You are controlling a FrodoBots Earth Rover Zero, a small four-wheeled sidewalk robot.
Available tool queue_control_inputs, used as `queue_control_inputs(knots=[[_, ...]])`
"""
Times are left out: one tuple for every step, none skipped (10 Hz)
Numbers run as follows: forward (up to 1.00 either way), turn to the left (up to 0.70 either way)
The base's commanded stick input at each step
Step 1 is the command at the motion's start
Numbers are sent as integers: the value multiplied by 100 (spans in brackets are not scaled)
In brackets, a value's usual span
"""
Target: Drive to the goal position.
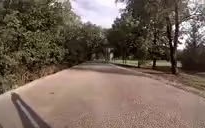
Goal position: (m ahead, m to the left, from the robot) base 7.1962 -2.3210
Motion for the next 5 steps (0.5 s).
queue_control_inputs(knots=[[70,0],[70,0],[70,0],[70,0],[70,0]])
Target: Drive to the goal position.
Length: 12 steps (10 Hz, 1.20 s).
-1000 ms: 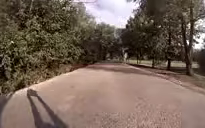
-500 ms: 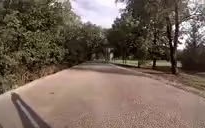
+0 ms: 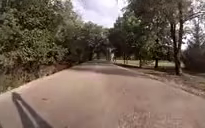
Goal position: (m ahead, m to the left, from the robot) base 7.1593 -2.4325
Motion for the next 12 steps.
queue_control_inputs(knots=[[70,0],[70,0],[70,0],[70,0],[70,6],[70,35],[70,3],[70,0],[70,0],[70,0],[70,0],[70,0]])
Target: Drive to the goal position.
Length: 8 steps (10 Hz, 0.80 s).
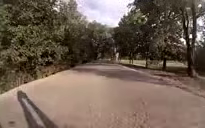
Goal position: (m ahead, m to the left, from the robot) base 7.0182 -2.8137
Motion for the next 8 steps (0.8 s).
queue_control_inputs(knots=[[70,0],[70,0],[70,0],[70,0],[70,0],[70,0],[70,0],[70,0]])
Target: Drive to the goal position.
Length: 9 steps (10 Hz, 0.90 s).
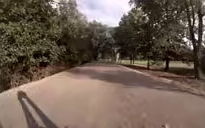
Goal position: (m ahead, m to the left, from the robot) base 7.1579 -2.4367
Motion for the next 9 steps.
queue_control_inputs(knots=[[70,-16],[70,-32],[70,-35],[70,-35],[70,-17],[70,0],[70,0],[70,0],[70,0]])
